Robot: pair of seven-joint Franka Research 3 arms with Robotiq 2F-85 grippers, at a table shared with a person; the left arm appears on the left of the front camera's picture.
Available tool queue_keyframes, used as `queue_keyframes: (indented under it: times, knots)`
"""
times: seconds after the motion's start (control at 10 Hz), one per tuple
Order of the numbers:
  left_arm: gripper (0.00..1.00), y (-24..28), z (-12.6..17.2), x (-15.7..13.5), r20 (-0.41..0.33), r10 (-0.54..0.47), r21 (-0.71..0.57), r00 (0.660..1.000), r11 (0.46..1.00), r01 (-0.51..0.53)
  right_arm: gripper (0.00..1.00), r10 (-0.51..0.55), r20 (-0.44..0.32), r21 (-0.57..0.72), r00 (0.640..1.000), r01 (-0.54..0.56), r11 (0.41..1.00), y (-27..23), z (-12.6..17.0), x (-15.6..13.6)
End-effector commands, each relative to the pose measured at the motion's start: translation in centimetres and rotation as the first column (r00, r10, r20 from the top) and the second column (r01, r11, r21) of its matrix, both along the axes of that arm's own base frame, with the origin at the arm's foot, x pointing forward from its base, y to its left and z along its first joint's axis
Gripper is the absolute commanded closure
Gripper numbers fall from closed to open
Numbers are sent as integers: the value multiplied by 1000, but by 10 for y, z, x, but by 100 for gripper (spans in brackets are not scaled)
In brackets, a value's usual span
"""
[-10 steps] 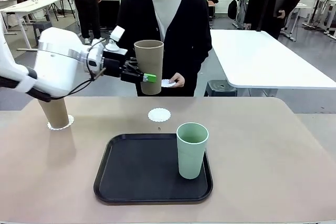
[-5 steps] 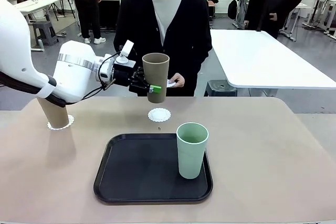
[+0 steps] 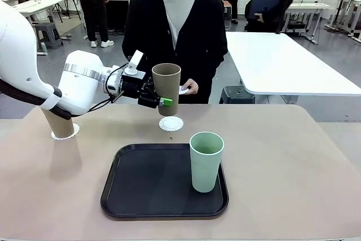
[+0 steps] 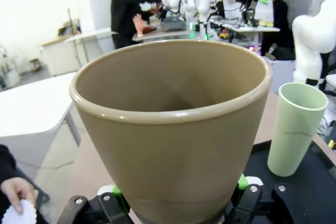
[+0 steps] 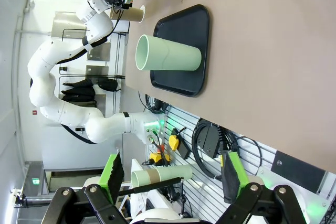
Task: Place coasters on the table and set cups on them.
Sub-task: Take one Reusable plastic cup from the Flat Tray and place it on a coaster set by the human.
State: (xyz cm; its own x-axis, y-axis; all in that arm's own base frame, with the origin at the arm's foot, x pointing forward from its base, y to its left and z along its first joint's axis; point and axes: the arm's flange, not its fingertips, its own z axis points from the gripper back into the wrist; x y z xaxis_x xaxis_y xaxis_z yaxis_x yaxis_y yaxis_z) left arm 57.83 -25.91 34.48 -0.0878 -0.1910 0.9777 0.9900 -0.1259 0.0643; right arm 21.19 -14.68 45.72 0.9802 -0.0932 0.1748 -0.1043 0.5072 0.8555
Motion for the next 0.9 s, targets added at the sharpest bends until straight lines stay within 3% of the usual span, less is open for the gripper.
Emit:
queue_keyframes:
  times: [0.0, 0.2, 0.4, 0.8]
  knots:
    - [17, 0, -4, 0, -5, -2, 0, 1000, 1000, 2, 0, 2, 23, 22, 1000, -2, 1000, 1, -1, 1]
    - [17, 0, -2, 0, -4, 0, 1, 1000, 1000, 0, 0, 2, 23, 22, 1000, -2, 1000, 1, -1, 1]
    - [17, -11, -28, 39, -62, -27, 12, 998, 1000, 27, 0, 2, 23, 22, 1000, -2, 1000, 1, -1, 1]
    - [17, -22, -50, 72, -43, -48, 22, 998, 999, 49, 0, 2, 23, 22, 1000, -2, 1000, 1, -1, 1]
